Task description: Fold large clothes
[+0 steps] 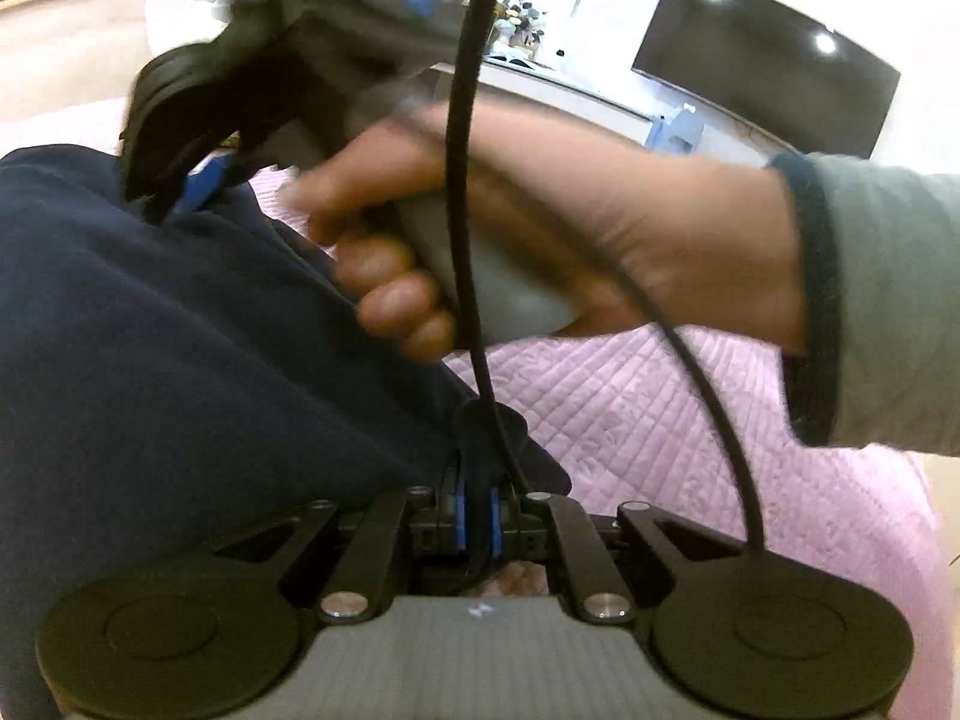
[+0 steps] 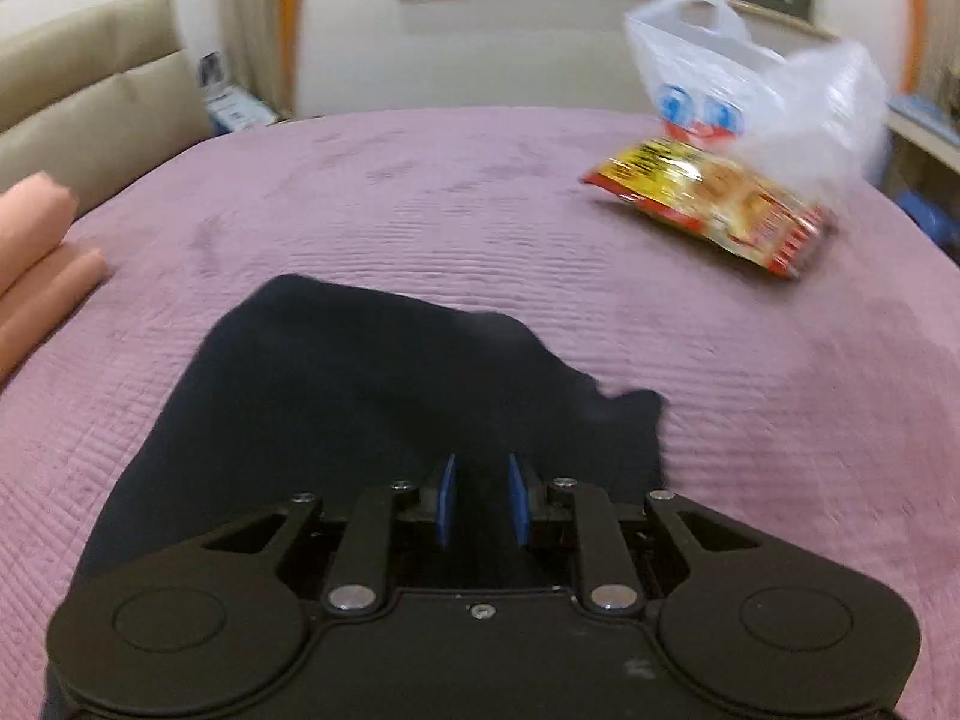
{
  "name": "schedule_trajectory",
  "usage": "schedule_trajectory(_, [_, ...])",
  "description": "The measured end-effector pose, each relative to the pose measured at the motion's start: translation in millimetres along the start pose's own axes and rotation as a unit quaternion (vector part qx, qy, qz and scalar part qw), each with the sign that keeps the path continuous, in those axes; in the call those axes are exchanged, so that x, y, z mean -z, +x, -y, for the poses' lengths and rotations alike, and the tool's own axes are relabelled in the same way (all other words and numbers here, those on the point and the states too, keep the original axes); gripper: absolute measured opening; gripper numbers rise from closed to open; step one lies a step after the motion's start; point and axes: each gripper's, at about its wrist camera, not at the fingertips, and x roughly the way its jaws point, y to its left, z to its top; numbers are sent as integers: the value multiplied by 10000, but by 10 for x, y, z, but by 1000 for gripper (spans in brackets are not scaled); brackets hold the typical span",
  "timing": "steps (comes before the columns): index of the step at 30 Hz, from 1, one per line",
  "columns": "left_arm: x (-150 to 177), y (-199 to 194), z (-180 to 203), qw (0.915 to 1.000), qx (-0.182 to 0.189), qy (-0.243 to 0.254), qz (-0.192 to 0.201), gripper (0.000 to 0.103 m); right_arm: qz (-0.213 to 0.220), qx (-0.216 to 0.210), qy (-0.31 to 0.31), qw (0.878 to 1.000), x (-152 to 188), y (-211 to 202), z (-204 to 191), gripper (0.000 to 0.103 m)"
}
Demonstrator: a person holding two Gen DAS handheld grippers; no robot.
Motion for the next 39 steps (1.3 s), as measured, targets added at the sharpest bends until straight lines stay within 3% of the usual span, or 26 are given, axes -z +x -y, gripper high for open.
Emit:
schedule_trajectory(1, [-7,-2,2,10000,19,-11,-2,8,82,-134,246,9996,17,-140,92,21])
schedule_trajectory(3, [-73,-3,1,9999,62,-120,30,8,73,-239,532,9983,80,-335,251,58])
schedule_trajectory(5, [-93,-3,-19,9996,97,-247,62,8,4,-399,765,9963,145,-450,377,79])
schedule_trajectory(7, [-97,11,-17,9996,70,-263,74,8,-228,-789,1112,9904,184,-435,495,78])
schedule_trajectory(14, [-57,-6,-20,9996,55,-270,66,8,-452,-1268,2048,9695,132,47,719,79])
schedule_trajectory(16, [-59,-24,-17,9997,39,-254,60,8,-470,-1464,2258,9620,127,167,743,63])
schedule_trajectory(17, [-66,-46,-18,9996,17,-254,74,8,-398,-1445,2205,9638,115,141,714,44])
schedule_trajectory(18, [-82,-95,-23,9996,9,-262,92,8,-301,-1414,2182,9651,115,62,701,37])
schedule_trajectory(21, [-126,-142,-12,9994,127,-283,149,8,22,-1240,2095,9699,59,-217,665,31])
schedule_trajectory(25, [-260,-216,79,9972,534,-305,423,8,483,-790,1648,9820,-20,-525,633,30])
schedule_trajectory(29, [-164,91,-32,9980,422,-472,-39,8,-160,-334,1662,9854,106,-67,691,33])
schedule_trajectory(32, [-79,93,68,9994,307,13,-164,12,-306,-108,1462,9887,191,107,613,51])
schedule_trajectory(36, [-24,-328,-5,9986,513,24,-141,12,-303,-134,1223,9919,80,-52,631,66])
schedule_trajectory(39, [67,-891,-233,9987,468,-201,8,17,67,-173,923,9956,-58,-362,654,66])
